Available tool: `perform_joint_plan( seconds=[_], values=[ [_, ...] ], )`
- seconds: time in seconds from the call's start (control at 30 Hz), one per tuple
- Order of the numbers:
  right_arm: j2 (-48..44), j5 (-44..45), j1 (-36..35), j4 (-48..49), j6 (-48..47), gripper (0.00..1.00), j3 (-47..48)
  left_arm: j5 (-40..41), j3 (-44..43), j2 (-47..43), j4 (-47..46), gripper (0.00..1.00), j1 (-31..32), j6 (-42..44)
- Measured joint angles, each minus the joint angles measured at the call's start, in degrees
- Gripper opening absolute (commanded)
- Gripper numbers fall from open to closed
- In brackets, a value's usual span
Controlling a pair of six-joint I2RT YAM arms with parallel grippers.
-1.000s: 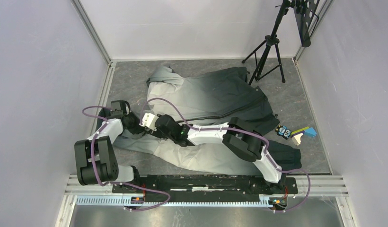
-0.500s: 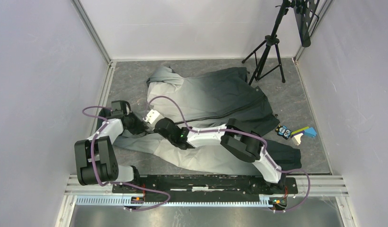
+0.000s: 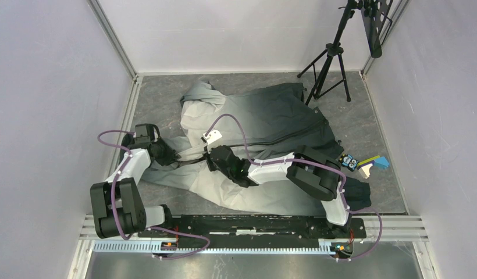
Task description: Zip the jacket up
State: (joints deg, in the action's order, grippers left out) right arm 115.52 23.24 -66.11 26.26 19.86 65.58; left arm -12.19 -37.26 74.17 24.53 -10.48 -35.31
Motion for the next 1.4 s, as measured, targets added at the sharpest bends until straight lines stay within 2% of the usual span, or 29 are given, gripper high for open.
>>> perform_joint_plan(
  seconds=[0.27, 0.3, 0.37, 0.43, 0.47, 0.53, 0.6, 0.67, 0.77, 0.93, 1.0, 1.03, 1.07, 1.27, 1.4],
  values=[
    [0.0, -2.6, 1.7, 3.0, 5.9, 0.0, -1.4, 1.1, 0.0, -2.0, 0.4, 0.02, 0.1, 0.0],
    [0.0, -3.5, 1.9, 3.5, 6.0, 0.0, -1.7, 0.7, 0.0, -2.0, 0.2, 0.1, 0.1, 0.0],
    [0.0, -5.5, 2.4, 4.5, 6.0, 0.0, -2.0, -0.2, 0.0, -2.0, 0.0, 0.55, 0.0, 0.2],
    [0.0, -7.1, 3.0, 5.5, 6.0, 0.0, -2.2, -0.6, 0.0, -2.0, -0.3, 0.76, -0.3, 1.0],
    [0.0, -7.6, 3.2, 5.7, 6.0, 0.0, -2.2, -0.5, 0.0, -2.2, -0.3, 0.83, -0.4, 1.0],
    [0.0, -8.7, 3.7, 6.1, 5.9, 0.0, -2.2, -0.4, 0.3, -3.7, -0.1, 0.91, -0.7, 0.8],
    [0.0, -9.4, 3.8, 6.2, 5.9, 0.0, -2.2, -0.4, 1.2, -7.0, 0.0, 0.95, -0.8, 0.7],
    [0.1, -10.1, 4.0, 6.3, 5.9, 0.0, -2.2, -0.4, 2.6, -10.8, 0.4, 0.95, -0.8, 0.6],
    [0.1, -10.8, 4.1, 6.3, 6.1, 0.0, -2.2, -1.4, 4.3, -13.4, 1.0, 0.89, -0.8, -0.2],
    [0.6, -11.0, 4.2, 5.8, 7.0, 0.0, -1.8, -4.2, 8.9, -13.8, 1.7, 0.62, -0.8, -4.9],
    [0.6, -10.7, 4.2, 5.4, 7.5, 0.0, -1.7, -4.6, 11.0, -14.3, 2.1, 0.35, -0.8, -7.4],
    [0.6, -10.4, 4.2, 4.9, 7.8, 0.0, -1.4, -4.7, 12.0, -14.7, 2.3, 0.15, -0.8, -8.7],
    [0.6, -10.2, 4.2, 4.5, 8.0, 0.0, -1.2, -4.6, 12.8, -15.1, 2.6, 0.03, -0.8, -9.8],
    [0.6, -7.4, 3.5, 2.0, 7.7, 0.0, -0.1, -1.4, 13.7, -17.2, 4.1, 0.02, -1.6, -14.2],
    [-0.8, -5.0, 2.5, 1.8, 5.6, 0.0, -2.2, 0.5, 13.7, -20.4, 5.9, 0.02, -4.2, -15.6]
  ],
)
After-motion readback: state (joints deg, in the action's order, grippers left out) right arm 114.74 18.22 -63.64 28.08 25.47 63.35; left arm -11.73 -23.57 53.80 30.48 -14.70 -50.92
